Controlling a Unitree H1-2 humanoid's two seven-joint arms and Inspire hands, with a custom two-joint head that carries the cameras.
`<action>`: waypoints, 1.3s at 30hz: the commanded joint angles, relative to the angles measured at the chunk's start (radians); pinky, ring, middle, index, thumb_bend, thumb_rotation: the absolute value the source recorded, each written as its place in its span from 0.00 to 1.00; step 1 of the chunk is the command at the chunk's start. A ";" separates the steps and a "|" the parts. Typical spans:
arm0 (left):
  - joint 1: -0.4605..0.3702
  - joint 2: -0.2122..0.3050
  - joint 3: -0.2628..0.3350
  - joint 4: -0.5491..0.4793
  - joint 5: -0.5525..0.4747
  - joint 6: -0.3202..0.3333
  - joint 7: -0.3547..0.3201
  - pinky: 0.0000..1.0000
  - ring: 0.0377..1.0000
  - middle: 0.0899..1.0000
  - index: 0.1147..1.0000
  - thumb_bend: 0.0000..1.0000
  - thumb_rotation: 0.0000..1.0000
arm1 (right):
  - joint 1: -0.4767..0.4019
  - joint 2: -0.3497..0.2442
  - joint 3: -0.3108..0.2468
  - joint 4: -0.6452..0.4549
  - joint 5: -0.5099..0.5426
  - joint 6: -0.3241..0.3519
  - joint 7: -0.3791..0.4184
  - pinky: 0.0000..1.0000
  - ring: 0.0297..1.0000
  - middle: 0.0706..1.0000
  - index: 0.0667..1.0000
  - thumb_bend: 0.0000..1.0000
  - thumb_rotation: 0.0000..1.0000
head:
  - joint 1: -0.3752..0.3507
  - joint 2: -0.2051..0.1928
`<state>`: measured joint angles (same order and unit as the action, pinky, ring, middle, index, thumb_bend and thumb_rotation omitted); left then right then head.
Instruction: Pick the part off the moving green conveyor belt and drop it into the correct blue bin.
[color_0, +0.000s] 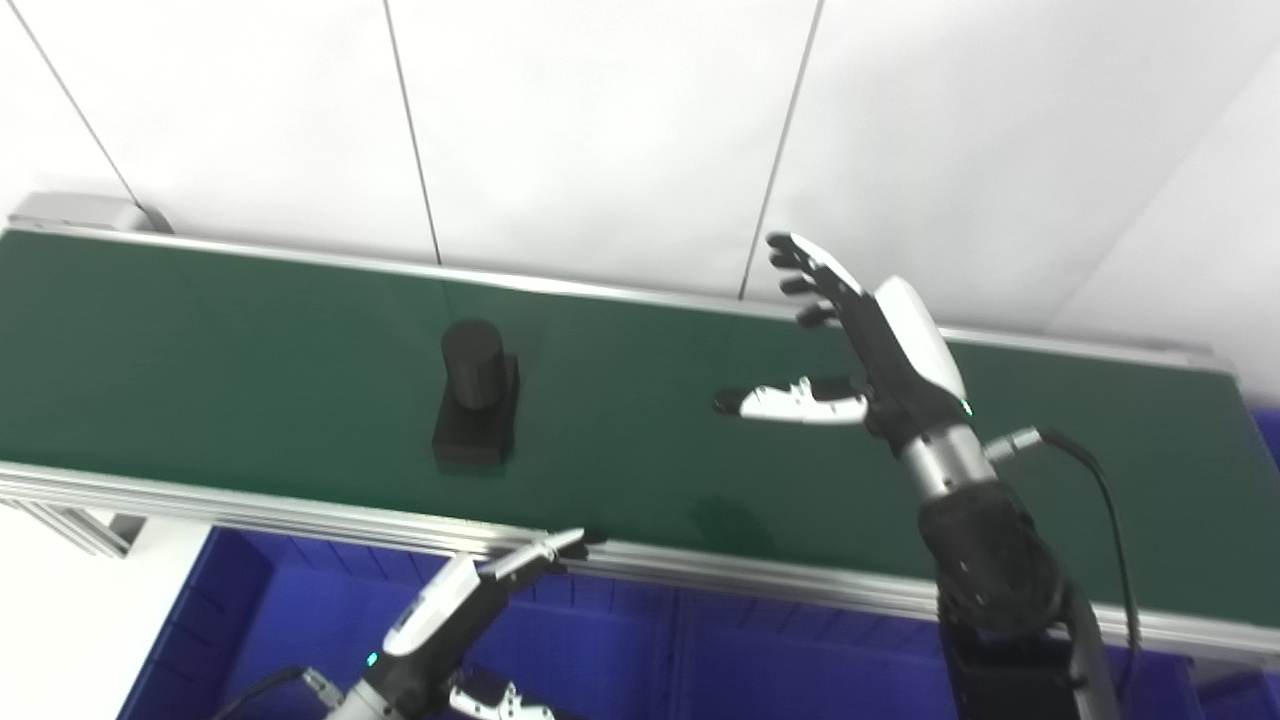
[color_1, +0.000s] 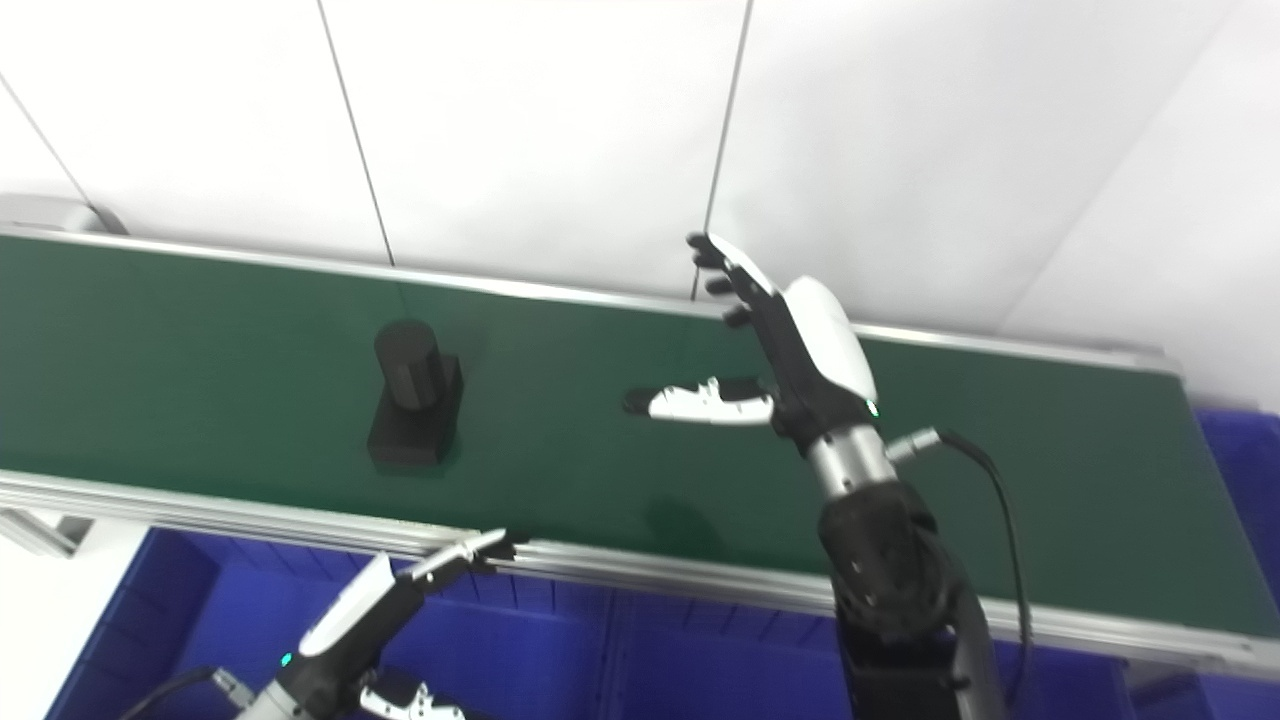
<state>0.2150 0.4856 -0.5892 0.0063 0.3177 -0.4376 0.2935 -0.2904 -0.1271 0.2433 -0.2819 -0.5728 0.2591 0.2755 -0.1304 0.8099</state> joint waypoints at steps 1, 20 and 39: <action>-0.009 0.016 0.010 -0.047 -0.017 -0.032 -0.009 0.75 0.82 0.87 0.87 0.89 0.33 | -0.046 0.012 0.003 -0.008 0.007 0.005 -0.007 0.64 0.78 0.86 0.90 0.89 0.44 | -0.003 0.005; 0.022 0.012 0.031 -0.089 -0.109 -0.032 -0.094 0.77 0.83 0.86 0.85 0.91 0.35 | -0.099 0.056 0.114 0.083 -0.061 0.029 -0.008 0.71 0.83 0.86 0.89 0.91 0.48 | -0.005 0.013; 0.103 0.007 0.092 -0.144 -0.127 -0.032 -0.192 0.79 0.86 0.88 0.87 0.89 0.34 | -0.141 0.092 0.166 0.209 -0.046 -0.012 -0.043 0.72 0.82 0.86 0.89 0.91 0.46 | 0.006 0.003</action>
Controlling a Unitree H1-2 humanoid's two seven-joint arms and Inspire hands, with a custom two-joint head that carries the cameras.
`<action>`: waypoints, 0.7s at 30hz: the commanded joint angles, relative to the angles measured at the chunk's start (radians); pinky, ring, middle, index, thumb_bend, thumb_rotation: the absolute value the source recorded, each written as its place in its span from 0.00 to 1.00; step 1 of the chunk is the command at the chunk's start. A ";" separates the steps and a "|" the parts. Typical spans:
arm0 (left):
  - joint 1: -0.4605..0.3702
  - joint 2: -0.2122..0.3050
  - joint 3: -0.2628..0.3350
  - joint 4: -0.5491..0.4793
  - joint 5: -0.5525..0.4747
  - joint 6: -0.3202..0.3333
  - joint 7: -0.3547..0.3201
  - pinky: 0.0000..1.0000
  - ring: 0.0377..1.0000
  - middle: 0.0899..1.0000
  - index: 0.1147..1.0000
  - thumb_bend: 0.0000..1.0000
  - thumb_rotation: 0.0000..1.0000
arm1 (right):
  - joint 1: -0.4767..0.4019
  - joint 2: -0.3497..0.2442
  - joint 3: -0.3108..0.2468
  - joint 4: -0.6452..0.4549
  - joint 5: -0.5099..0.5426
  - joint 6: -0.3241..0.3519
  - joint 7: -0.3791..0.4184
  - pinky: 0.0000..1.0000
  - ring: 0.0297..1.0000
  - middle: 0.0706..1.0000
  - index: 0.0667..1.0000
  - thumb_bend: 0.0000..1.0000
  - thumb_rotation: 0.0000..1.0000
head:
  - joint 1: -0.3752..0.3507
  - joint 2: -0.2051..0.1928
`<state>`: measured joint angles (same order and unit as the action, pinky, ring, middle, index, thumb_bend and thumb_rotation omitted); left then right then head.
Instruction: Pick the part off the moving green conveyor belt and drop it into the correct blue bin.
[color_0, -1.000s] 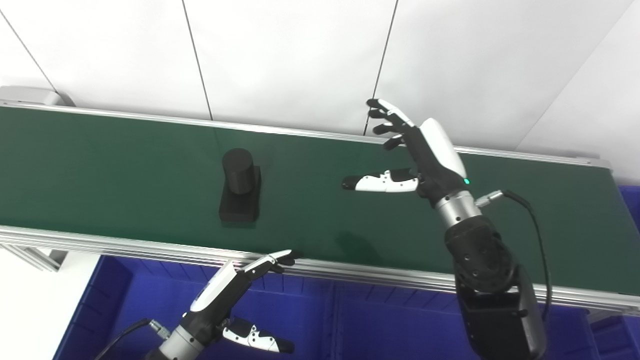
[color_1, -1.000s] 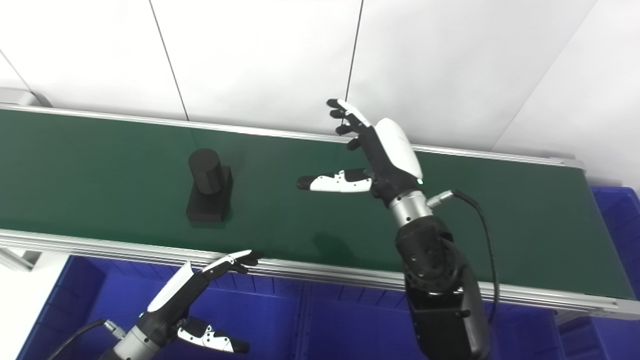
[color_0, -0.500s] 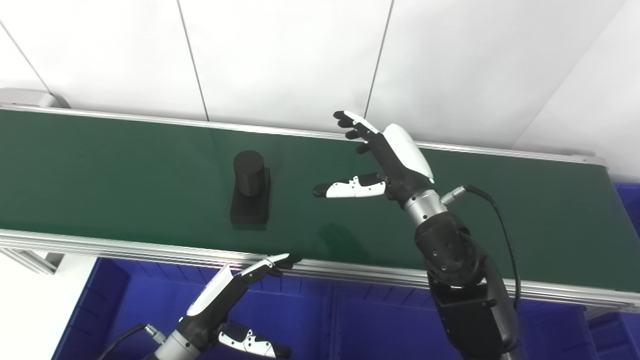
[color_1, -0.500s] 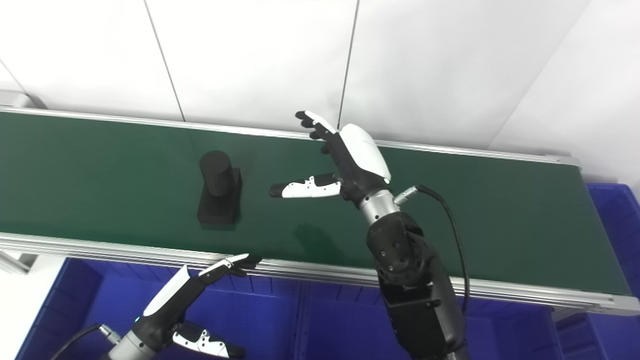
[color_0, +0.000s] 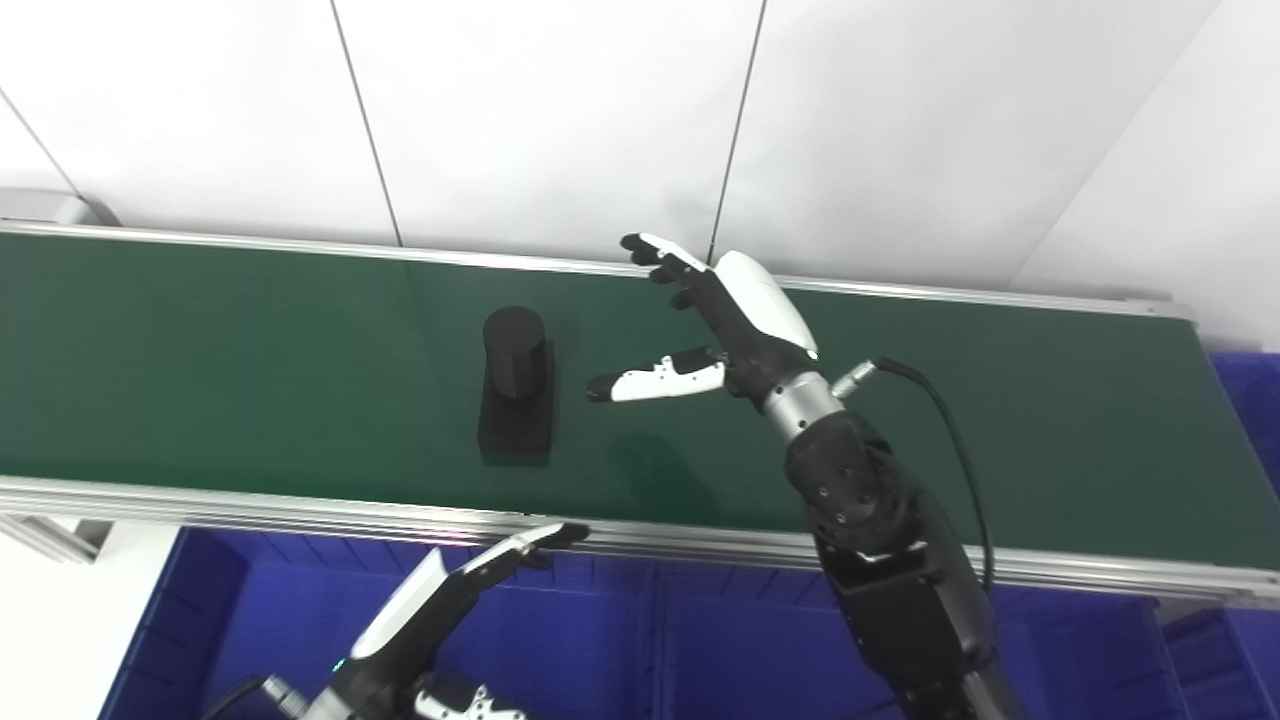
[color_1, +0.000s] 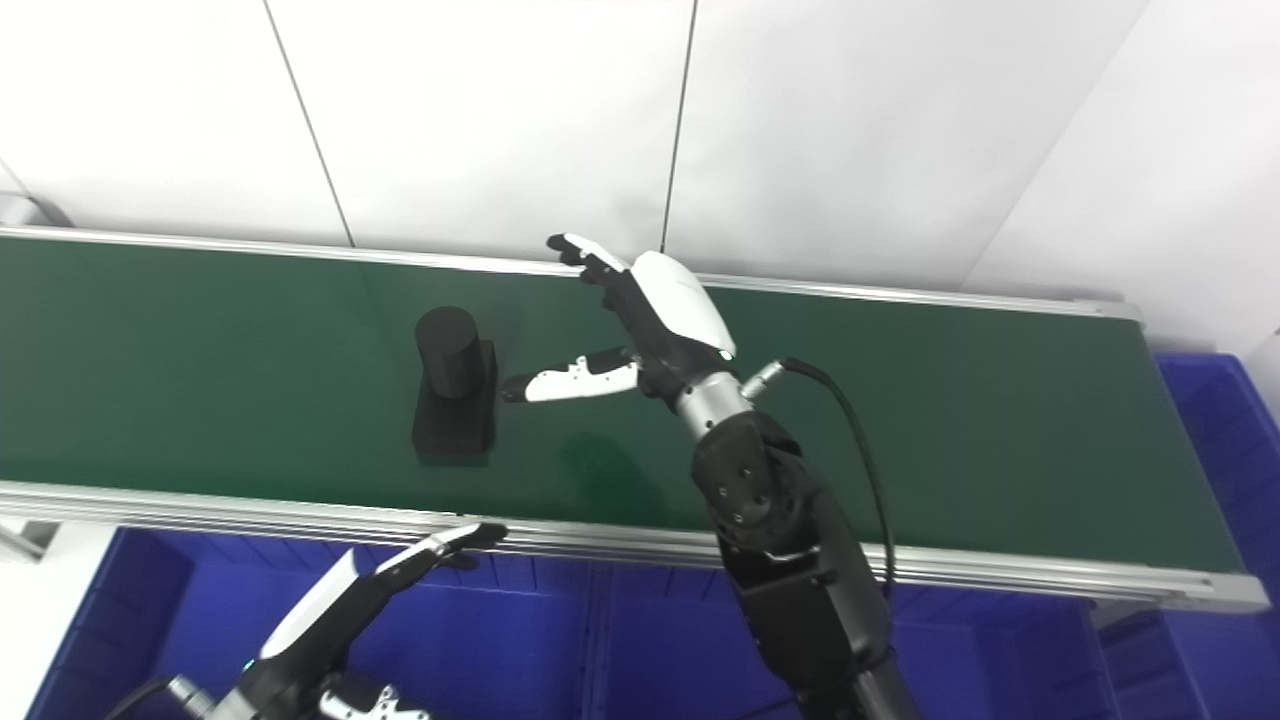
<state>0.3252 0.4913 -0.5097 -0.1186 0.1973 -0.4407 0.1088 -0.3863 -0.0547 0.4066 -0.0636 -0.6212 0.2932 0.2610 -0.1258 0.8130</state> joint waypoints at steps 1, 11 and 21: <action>-0.008 -0.002 0.014 -0.015 -0.009 -0.029 -0.011 0.79 0.86 0.88 0.87 0.89 0.34 | -0.046 0.023 0.004 -0.001 0.003 -0.051 -0.034 0.72 0.82 0.86 0.89 0.91 0.46 | 0.002 0.000; -0.011 -0.027 0.031 -0.004 -0.004 -0.029 -0.028 0.79 0.86 0.88 0.86 0.90 0.35 | -0.055 0.030 0.021 0.028 0.010 -0.048 -0.047 0.69 0.80 0.87 0.90 0.91 0.45 | 0.005 -0.002; -0.013 -0.038 0.027 0.002 0.019 -0.029 -0.019 0.80 0.86 0.88 0.86 0.90 0.37 | -0.088 0.037 0.051 0.144 0.009 -0.058 -0.053 0.67 0.79 0.83 0.88 0.90 0.37 | 0.015 -0.002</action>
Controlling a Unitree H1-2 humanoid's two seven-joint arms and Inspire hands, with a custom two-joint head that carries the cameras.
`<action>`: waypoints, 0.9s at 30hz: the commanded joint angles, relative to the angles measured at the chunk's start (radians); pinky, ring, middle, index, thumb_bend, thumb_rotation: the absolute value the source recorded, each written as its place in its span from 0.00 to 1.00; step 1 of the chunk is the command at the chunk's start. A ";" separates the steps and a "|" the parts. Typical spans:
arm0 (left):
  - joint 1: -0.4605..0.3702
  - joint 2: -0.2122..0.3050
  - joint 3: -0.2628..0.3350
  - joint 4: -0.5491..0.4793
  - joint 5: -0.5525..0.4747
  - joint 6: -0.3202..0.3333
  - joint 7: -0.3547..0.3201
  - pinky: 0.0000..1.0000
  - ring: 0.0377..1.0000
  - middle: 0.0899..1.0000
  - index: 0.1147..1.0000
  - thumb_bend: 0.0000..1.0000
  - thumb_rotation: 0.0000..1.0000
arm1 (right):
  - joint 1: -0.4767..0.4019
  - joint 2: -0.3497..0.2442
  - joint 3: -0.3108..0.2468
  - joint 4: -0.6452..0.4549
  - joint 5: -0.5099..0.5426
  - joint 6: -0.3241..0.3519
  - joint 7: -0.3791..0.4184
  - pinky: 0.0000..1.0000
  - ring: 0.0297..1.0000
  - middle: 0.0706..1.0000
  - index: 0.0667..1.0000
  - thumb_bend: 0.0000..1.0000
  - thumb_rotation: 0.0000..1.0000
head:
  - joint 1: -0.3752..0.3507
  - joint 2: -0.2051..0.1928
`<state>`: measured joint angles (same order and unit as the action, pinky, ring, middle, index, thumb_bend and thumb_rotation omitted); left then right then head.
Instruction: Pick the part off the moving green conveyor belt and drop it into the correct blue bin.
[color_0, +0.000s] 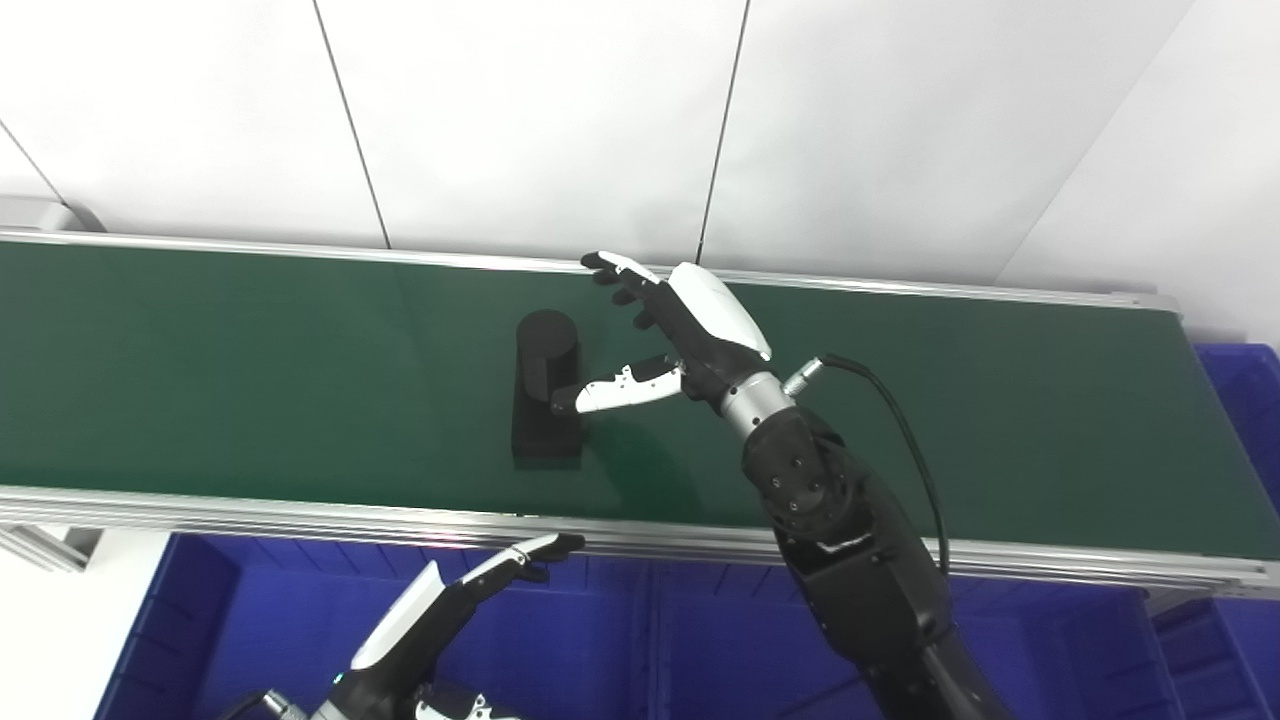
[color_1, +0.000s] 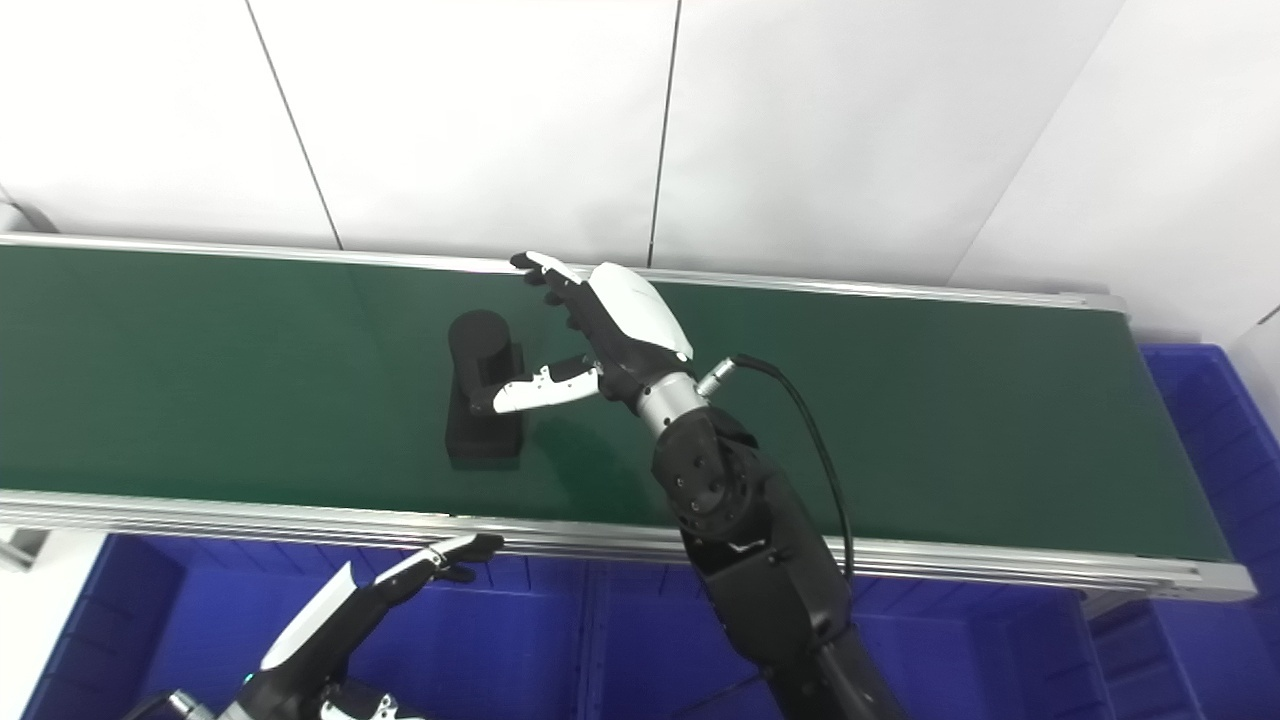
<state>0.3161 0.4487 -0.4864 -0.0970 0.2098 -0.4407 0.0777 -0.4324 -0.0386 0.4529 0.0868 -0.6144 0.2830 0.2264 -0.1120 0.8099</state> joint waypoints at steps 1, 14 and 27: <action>-0.003 0.005 0.004 -0.020 0.006 -0.029 0.011 0.81 0.87 0.88 0.86 0.90 0.37 | -0.046 0.022 0.008 0.006 0.004 -0.051 -0.020 0.67 0.79 0.83 0.88 0.90 0.36 | 0.002 0.001; 0.007 0.001 0.000 -0.025 0.014 -0.029 0.019 0.79 0.86 0.88 0.87 0.89 0.37 | -0.105 0.066 0.022 0.227 0.018 -0.089 -0.072 0.71 0.81 0.85 0.86 0.87 0.25 | 0.008 0.004; 0.018 -0.005 0.009 -0.039 0.013 -0.029 0.014 0.80 0.86 0.88 0.87 0.89 0.38 | -0.122 0.102 0.017 0.432 0.011 -0.212 -0.298 0.50 0.56 0.63 0.69 0.63 0.03 | 0.011 0.018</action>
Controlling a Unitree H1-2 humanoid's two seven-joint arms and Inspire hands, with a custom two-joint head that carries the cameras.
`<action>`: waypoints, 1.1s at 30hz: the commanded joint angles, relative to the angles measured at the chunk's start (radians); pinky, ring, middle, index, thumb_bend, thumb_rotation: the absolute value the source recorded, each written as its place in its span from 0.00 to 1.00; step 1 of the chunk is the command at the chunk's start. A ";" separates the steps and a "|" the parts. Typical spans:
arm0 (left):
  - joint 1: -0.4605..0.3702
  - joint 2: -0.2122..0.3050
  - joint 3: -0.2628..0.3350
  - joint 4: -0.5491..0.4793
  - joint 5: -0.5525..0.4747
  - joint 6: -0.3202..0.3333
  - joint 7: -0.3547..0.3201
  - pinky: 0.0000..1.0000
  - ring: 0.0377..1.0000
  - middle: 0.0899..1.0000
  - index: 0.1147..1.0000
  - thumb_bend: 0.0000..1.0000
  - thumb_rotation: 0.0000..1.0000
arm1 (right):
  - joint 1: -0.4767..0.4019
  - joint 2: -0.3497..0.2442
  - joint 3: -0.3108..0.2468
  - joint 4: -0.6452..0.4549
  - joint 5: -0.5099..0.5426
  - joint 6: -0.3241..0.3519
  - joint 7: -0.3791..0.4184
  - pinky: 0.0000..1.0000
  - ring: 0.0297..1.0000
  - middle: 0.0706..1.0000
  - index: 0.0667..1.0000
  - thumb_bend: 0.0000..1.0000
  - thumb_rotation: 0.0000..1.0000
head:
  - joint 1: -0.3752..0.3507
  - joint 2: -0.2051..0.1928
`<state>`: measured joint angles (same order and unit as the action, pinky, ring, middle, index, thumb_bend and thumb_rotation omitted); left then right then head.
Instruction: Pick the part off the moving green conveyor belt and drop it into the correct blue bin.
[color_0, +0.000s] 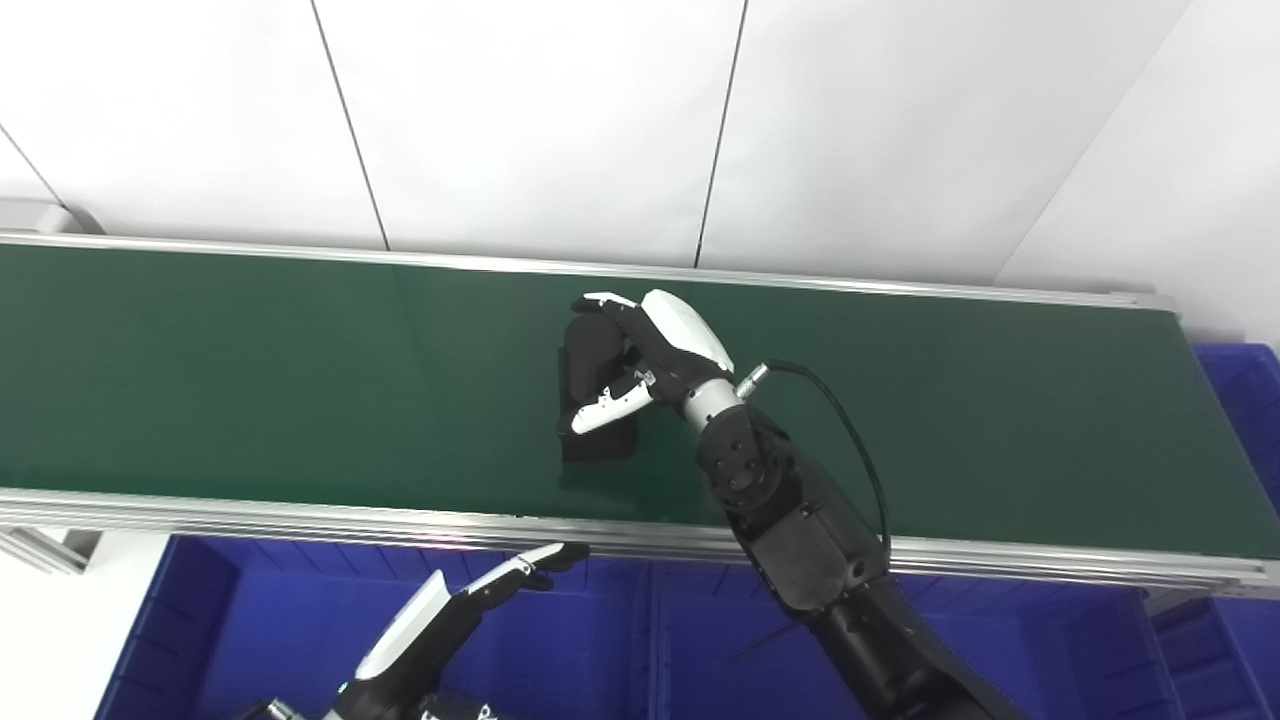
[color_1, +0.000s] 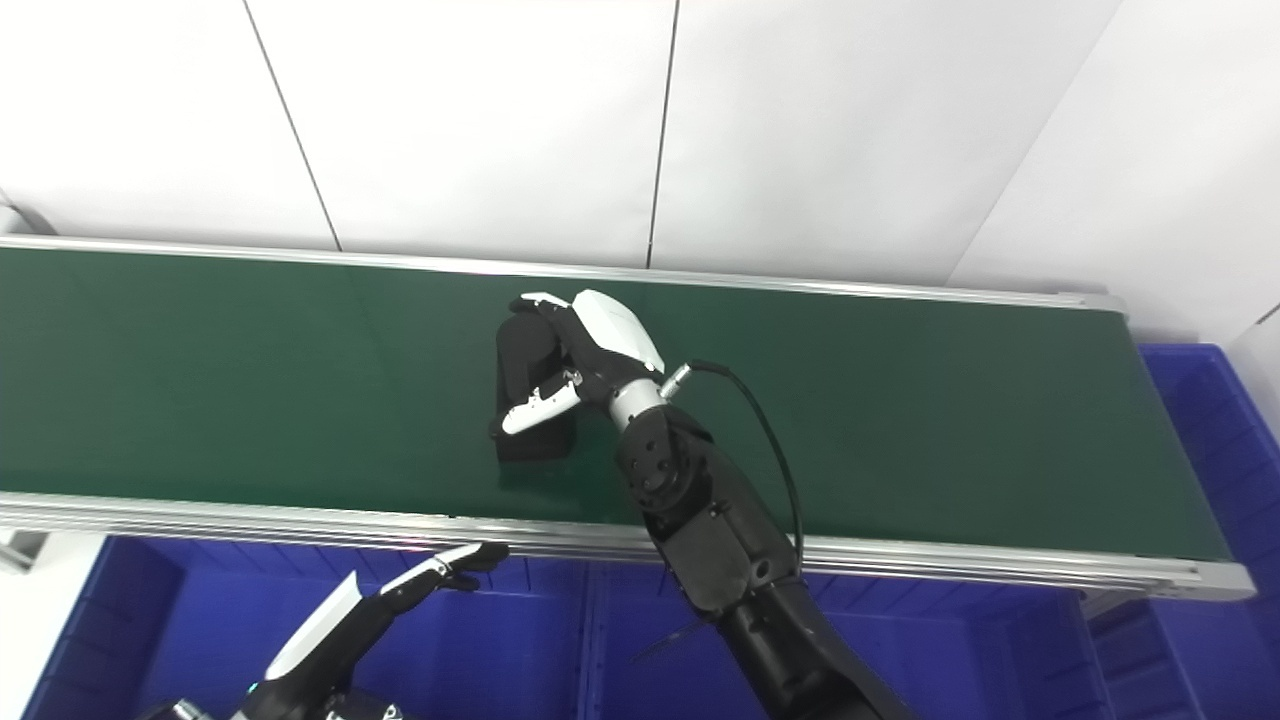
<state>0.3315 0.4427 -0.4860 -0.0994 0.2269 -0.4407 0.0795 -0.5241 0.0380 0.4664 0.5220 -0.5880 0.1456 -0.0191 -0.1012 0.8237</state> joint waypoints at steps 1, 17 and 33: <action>0.003 0.000 0.009 -0.038 -0.005 -0.029 0.010 0.80 0.86 0.88 0.87 0.89 0.38 | -0.030 0.029 0.006 0.014 -0.023 -0.090 -0.086 0.49 0.55 0.62 0.68 0.62 0.03 | 0.001 0.006; 0.000 -0.018 0.045 -0.035 0.034 -0.028 -0.004 0.80 0.86 0.88 0.86 0.89 0.38 | 0.016 0.018 -0.018 -0.002 -0.036 -0.143 -0.258 0.37 0.41 0.39 0.50 0.51 0.00 | 0.000 0.011; -0.010 -0.035 0.086 -0.031 -0.003 -0.029 -0.057 0.79 0.86 0.88 0.86 0.87 0.33 | 0.196 -0.043 -0.101 -0.442 0.003 -0.114 -0.197 0.34 0.39 0.41 0.50 0.51 0.00 | -0.008 0.039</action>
<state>0.3285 0.4084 -0.4095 -0.1064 0.2396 -0.4407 0.0306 -0.3165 -0.0002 0.3759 0.1421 -0.5822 0.0549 -0.2223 -0.1104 0.8605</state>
